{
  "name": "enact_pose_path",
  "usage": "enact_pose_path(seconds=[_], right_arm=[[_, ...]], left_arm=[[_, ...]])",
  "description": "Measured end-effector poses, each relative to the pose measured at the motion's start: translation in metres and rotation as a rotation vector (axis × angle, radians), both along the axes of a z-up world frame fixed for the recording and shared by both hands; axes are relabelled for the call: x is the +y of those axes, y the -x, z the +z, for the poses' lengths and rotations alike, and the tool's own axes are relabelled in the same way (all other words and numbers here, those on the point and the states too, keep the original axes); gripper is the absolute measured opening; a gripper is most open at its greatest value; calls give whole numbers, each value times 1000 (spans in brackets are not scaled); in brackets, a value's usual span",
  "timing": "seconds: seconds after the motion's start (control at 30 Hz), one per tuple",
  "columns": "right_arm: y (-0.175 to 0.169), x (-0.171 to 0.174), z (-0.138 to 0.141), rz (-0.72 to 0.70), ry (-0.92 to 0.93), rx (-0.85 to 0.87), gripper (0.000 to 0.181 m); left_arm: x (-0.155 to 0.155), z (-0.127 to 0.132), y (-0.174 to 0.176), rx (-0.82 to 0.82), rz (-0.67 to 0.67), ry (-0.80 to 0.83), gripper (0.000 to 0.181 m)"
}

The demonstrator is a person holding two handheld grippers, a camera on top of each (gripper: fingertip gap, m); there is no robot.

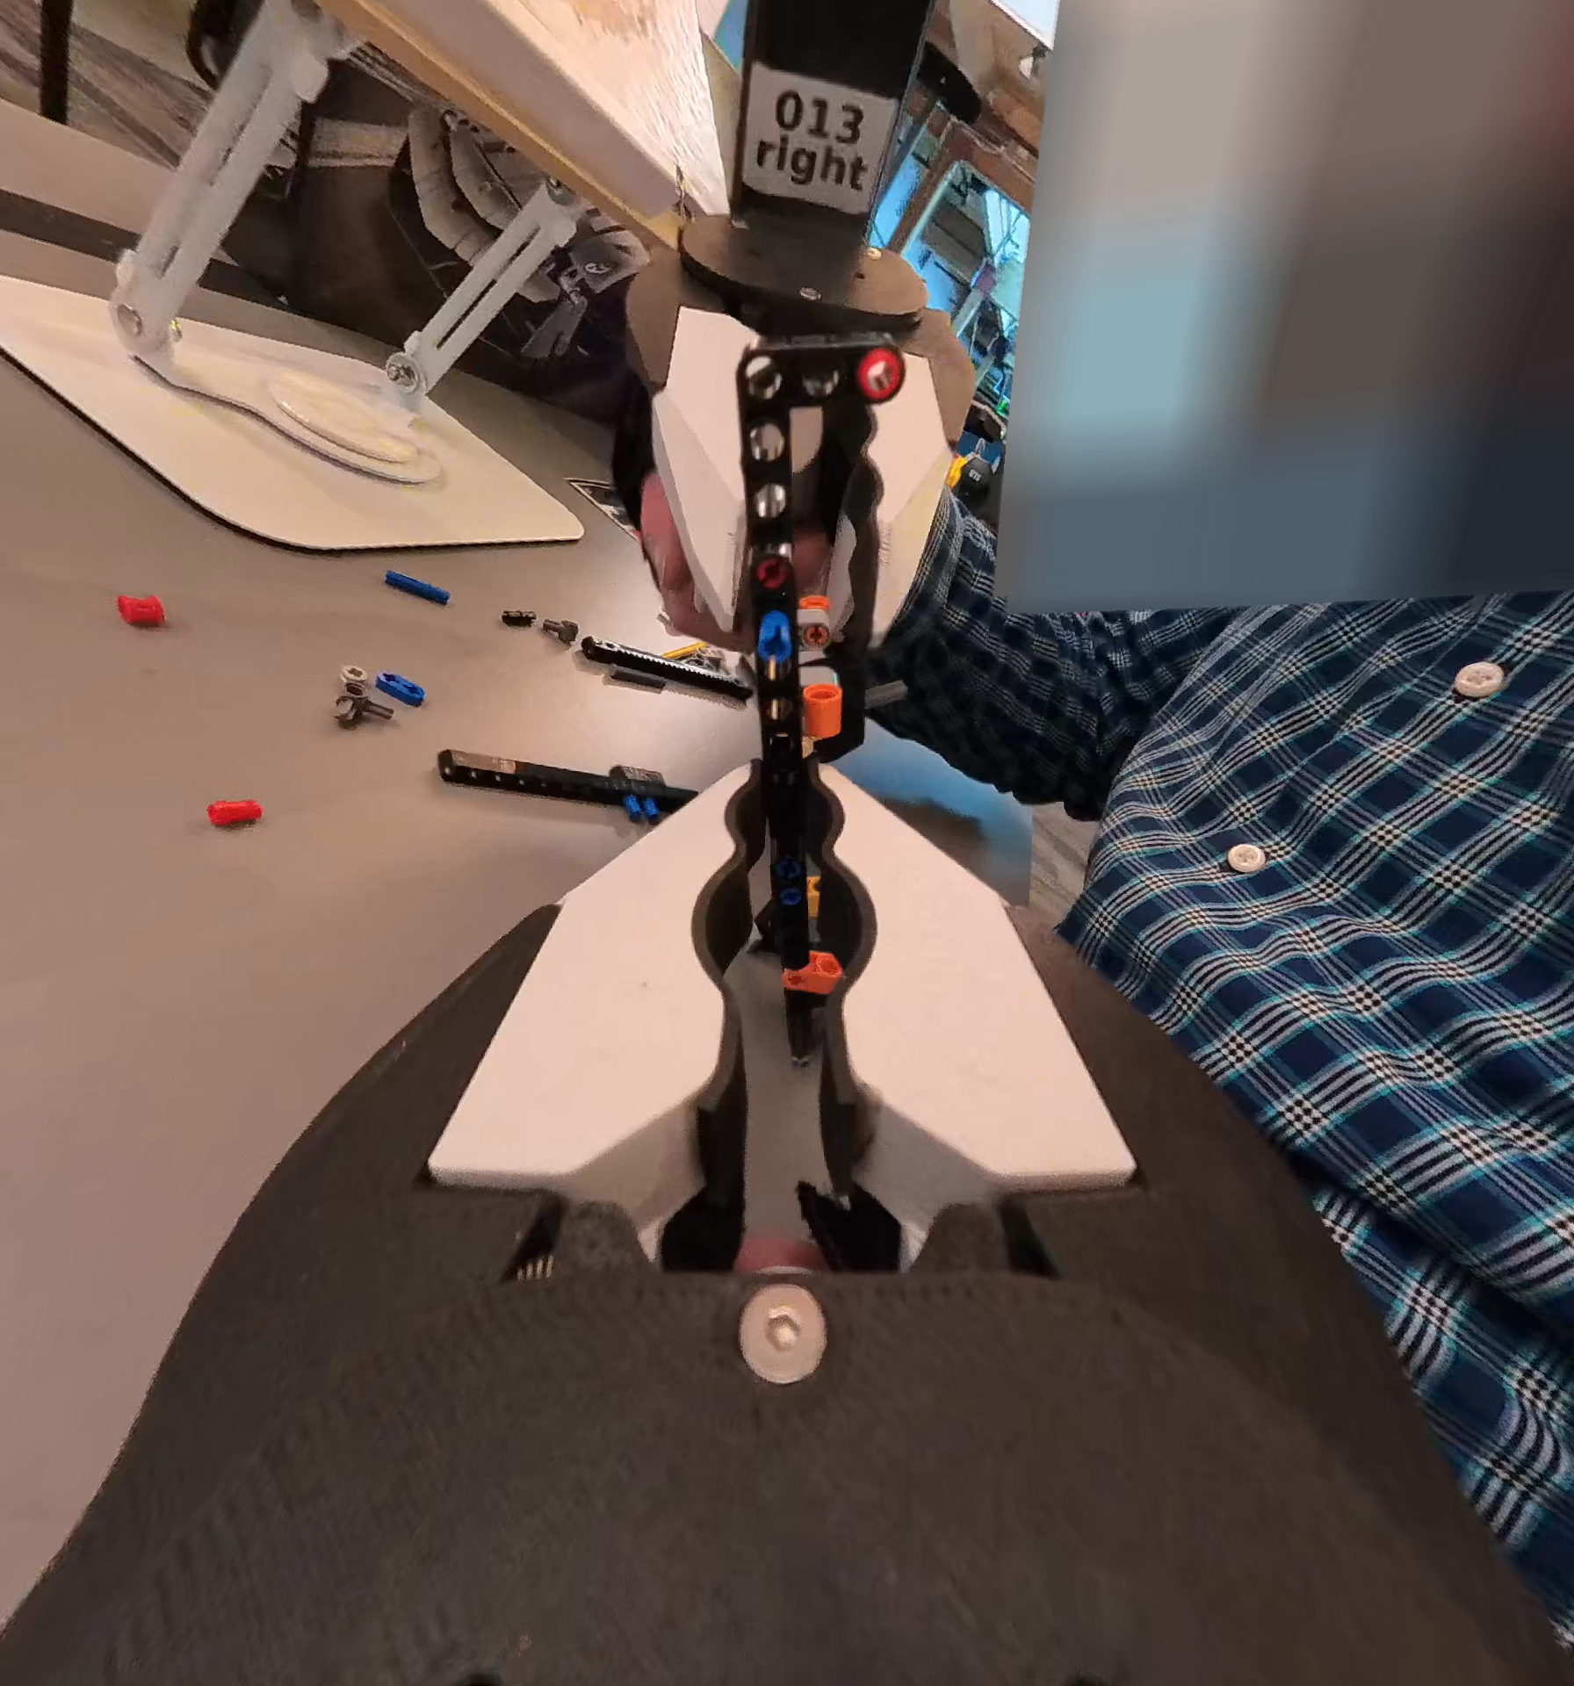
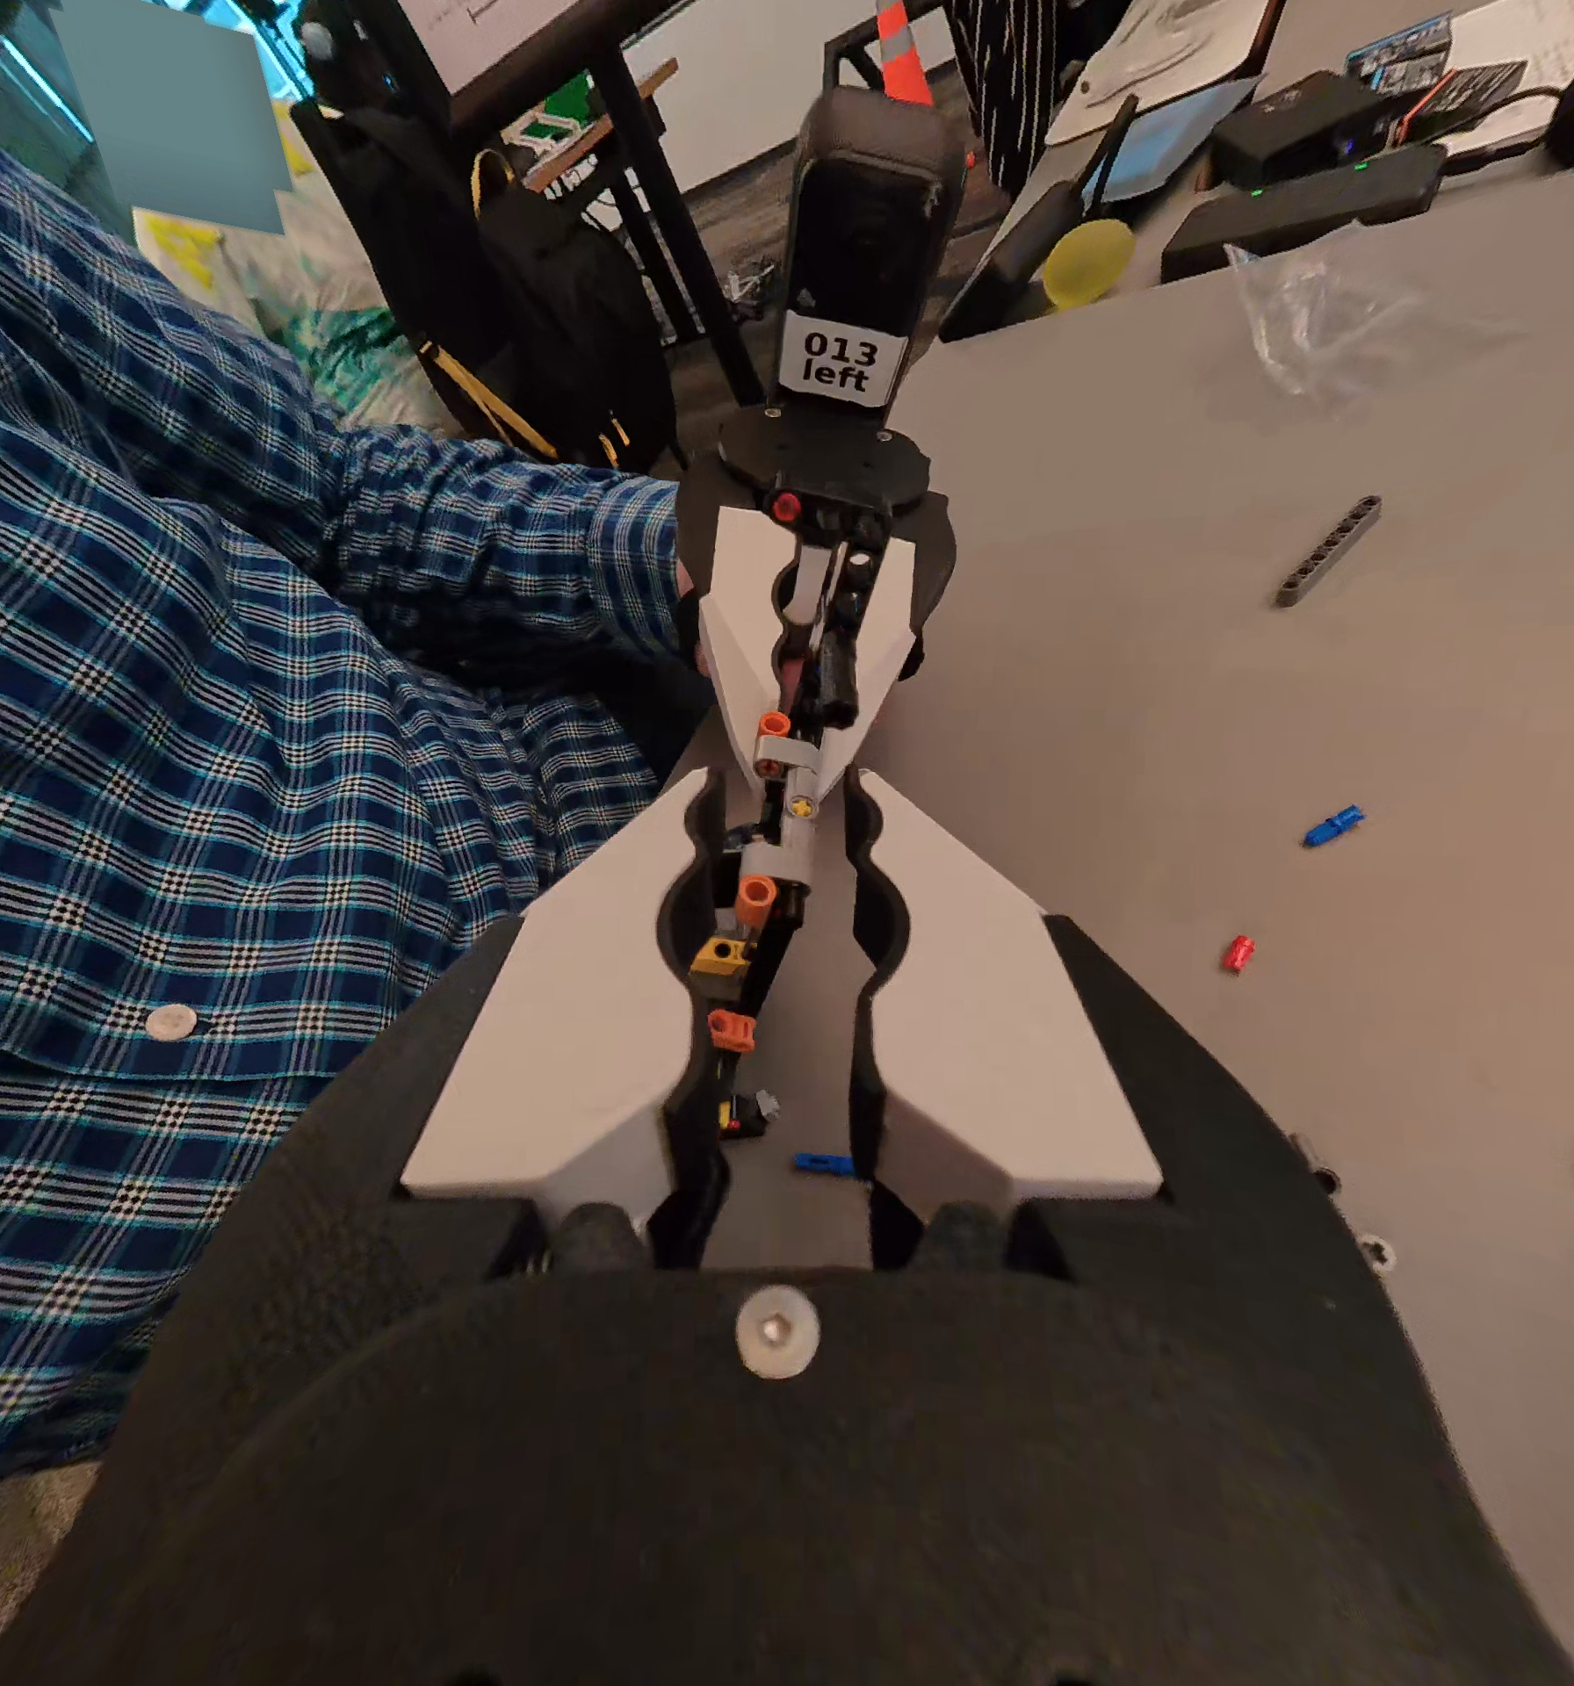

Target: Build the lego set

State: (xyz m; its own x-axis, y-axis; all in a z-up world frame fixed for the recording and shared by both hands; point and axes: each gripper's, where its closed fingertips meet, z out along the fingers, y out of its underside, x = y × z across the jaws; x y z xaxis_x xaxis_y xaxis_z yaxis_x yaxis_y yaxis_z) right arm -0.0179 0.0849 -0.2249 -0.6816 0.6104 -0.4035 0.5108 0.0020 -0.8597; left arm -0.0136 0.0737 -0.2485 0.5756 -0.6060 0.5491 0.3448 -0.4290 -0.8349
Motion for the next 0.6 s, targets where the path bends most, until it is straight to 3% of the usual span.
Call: enact_pose_path(seconds=[0.47, 0.6], right_arm=[[19, 37, -2, -217, 134, -39, 43], [23, 45, -5, -250, 184, -61, 42]], left_arm=[[21, 0, 44, -366, 215, 187, 5], [22, -7, 48, -375, 244, 248, 5]])
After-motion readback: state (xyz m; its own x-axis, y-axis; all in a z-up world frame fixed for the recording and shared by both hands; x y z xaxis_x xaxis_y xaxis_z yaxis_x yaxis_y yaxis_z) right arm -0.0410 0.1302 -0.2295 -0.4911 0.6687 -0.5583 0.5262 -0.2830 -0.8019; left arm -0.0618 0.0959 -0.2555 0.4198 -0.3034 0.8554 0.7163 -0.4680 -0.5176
